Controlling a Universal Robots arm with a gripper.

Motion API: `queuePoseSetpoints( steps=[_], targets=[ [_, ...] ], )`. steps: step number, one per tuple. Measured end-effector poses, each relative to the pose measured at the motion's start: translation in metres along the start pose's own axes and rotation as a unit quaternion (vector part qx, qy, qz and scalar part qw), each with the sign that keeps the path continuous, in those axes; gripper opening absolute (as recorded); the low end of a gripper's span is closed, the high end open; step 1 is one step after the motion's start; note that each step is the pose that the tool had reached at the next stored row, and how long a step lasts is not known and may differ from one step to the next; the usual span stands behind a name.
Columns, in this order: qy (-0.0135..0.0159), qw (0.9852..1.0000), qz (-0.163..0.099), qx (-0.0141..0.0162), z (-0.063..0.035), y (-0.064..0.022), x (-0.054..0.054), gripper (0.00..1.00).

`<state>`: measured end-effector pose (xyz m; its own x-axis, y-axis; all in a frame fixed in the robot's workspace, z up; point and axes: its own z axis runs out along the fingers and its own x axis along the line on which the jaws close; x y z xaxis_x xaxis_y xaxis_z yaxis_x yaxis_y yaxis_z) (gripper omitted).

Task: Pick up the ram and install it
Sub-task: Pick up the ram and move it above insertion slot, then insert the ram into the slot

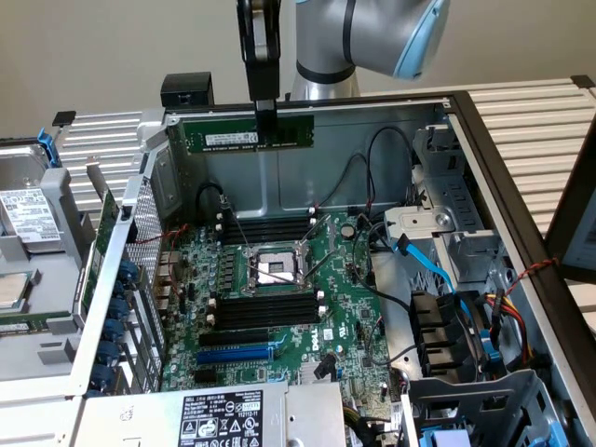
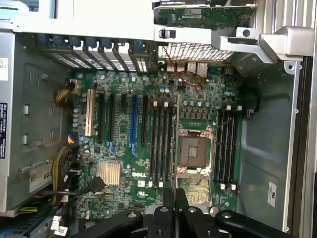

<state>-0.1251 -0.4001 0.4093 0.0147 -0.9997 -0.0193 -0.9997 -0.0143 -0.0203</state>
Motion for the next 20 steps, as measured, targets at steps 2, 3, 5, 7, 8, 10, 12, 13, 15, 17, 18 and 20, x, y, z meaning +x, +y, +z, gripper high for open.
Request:
queuePoseSetpoints(
  steps=[2, 3, 5, 7, 8, 10, 12, 13, 15, 17, 18, 20],
  targets=[
    [0.0, 1.0, 0.0, 0.0, 0.0011, -0.0007, 0.0, 0.13],
    [0.0, 1.0, 0.0, 0.0, 0.0017, -0.0012, 0.0, 0.13],
    [0.0001, 1.0, 0.0, 0.0, 0.0032, -0.0022, 0.0, 0.13],
    [0.0002, 1.0, 0.0, -0.0001, 0.0046, -0.0027, -0.001, 0.13],
    [0.0, 1.0, 0.0, 0.0, 0.0053, -0.0028, -0.001, 0.13],
    [0.0, 1.0, 0.0, 0.0, 0.0065, -0.0033, -0.001, 0.13],
    [0.0001, 1.0, 0.0, -0.0001, 0.0082, -0.0039, -0.002, 0.13],
    [0.0001, 1.0, 0.0, 0.0, 0.0092, -0.0042, -0.002, 0.13],
    [0.0, 1.0, 0.0, 0.0, 0.0113, -0.0047, -0.002, 0.13],
    [0.0001, 1.0, 0.0, -0.0001, 0.0138, -0.0049, -0.002, 0.13],
    [0.0001, 1.0, 0.0, 0.0, 0.0151, -0.0049, -0.002, 0.13],
    [0.0001, 1.0, 0.0, -0.0001, 0.0174, -0.0049, -0.002, 0.13]
  ],
)
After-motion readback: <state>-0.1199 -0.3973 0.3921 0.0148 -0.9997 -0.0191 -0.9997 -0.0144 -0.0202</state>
